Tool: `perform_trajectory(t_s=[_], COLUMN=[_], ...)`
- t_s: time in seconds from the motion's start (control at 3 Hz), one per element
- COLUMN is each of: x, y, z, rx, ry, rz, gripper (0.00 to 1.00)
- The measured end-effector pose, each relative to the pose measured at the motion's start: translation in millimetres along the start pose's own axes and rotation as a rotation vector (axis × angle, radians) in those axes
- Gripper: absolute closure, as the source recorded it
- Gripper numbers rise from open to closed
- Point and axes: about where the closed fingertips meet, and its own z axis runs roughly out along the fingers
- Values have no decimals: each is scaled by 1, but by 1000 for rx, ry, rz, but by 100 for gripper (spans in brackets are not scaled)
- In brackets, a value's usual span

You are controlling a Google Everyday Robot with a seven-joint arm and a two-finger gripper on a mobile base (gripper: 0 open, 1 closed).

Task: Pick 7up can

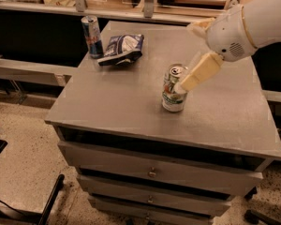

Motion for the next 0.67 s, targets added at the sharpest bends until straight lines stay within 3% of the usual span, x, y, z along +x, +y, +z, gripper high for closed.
perform_trajectory(t_s=[0.33,0.67], x=[-11,-13], y=[-4,-5], z=[17,19], rx=[-3,-3], ry=[-81,-88], rz=[-1,-2], gripper=[0,0])
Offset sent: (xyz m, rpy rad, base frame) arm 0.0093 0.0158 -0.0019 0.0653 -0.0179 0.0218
